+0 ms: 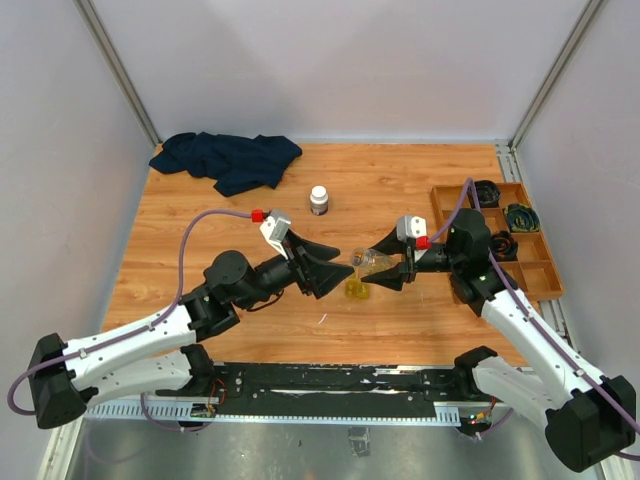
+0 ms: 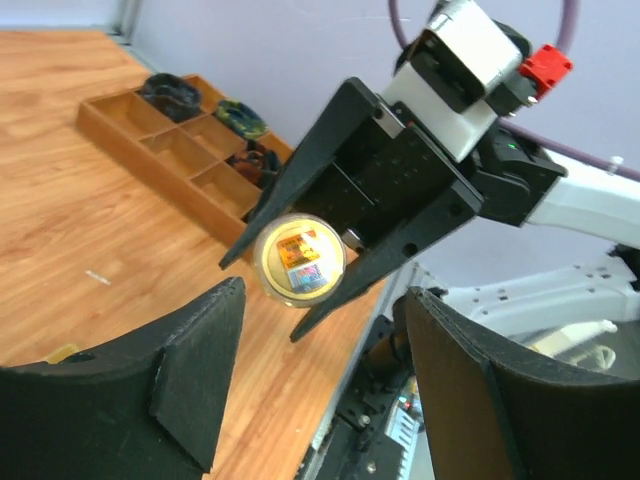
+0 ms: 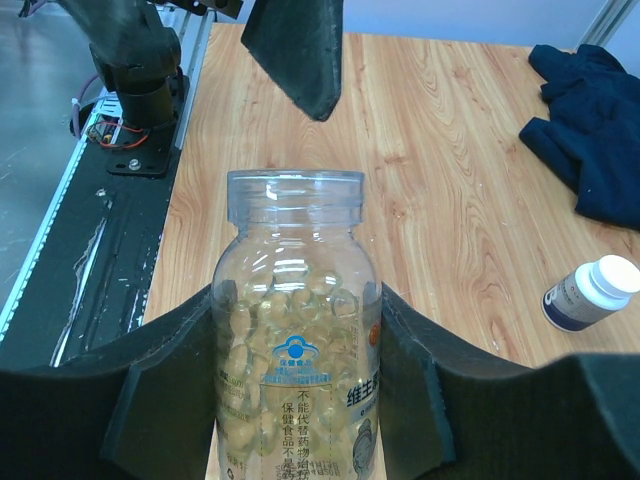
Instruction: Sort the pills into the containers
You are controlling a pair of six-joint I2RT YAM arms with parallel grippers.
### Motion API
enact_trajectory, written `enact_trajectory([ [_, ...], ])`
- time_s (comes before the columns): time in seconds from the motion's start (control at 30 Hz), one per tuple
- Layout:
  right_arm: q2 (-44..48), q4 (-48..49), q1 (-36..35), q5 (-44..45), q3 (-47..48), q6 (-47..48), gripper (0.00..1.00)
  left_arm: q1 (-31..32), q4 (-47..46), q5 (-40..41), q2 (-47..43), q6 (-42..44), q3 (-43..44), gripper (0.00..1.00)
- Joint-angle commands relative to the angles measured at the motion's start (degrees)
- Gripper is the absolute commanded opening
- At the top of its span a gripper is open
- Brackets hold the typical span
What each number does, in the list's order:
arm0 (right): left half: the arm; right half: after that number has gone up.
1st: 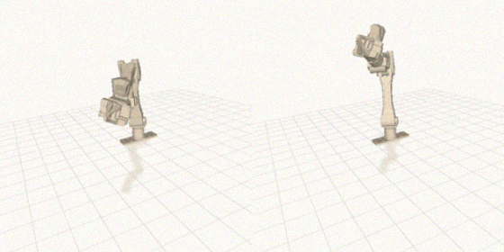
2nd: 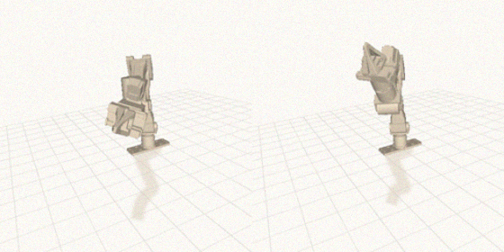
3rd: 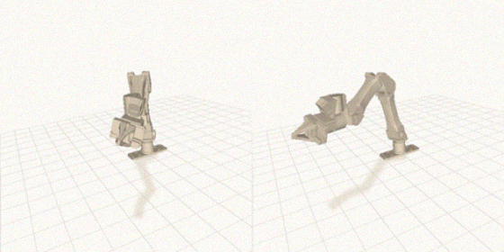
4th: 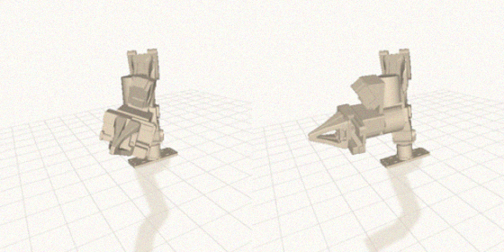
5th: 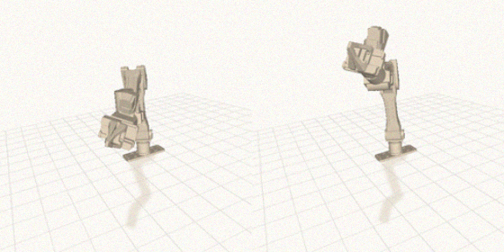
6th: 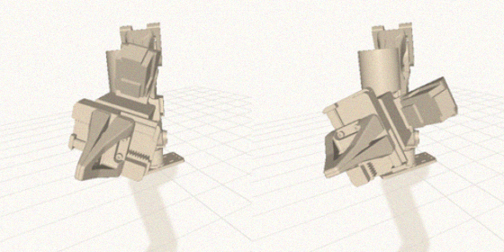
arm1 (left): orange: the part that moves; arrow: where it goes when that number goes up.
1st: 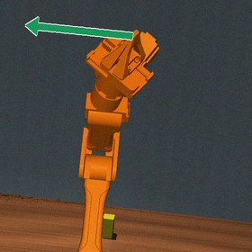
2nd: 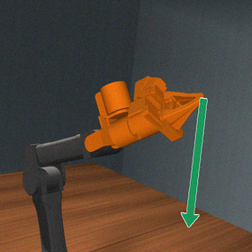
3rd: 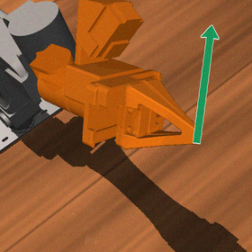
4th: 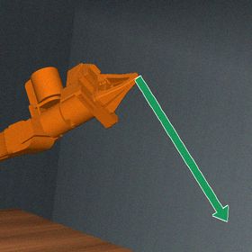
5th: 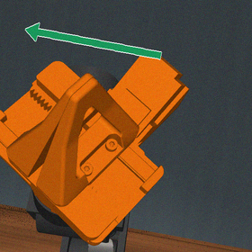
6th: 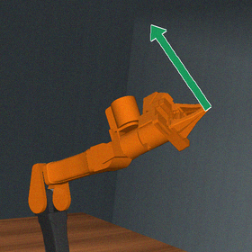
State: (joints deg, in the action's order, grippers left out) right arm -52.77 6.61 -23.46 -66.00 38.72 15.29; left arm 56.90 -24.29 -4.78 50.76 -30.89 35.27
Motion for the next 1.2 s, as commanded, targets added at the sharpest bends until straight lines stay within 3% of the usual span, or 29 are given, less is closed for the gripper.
enact_trajectory([
  [0.0,-0.26,1.75,0.43,0.14,0.94,0.85,0.01,3.13,4.97,14.01,2.3,1.64,4.62,0.65],
  [0.13,-0.44,1.32,0.44,0.38,1.0,1.15,0.01,5.72,7.02,19.68,5.68,1.63,7.5,0.62],
  [0.57,-0.15,1.12,0.44,0.5,1.01,1.23,0.01,9.09,7.13,21.08,10.72,2.77,11.45,0.64],
  [0.7,0.1,1.12,0.44,0.44,1.08,1.16,0.01,9.19,7.83,19.93,11.49,2.77,12.2,0.52],
  [0.93,0.35,1.13,0.43,0.26,1.11,1.07,0.01,9.19,9.1,16.63,12.25,3.98,12.81,0.41],
  [1.07,0.55,1.29,0.44,-0.3,1.14,0.99,0.01,9.11,4.64,13.79,10.58,8.42,9.41,0.29],
  [1.17,0.77,1.96,0.44,-0.92,0.95,0.61,0.01,8.0,-0.7,7.51,9.18,13.94,5.74,0.26],
])
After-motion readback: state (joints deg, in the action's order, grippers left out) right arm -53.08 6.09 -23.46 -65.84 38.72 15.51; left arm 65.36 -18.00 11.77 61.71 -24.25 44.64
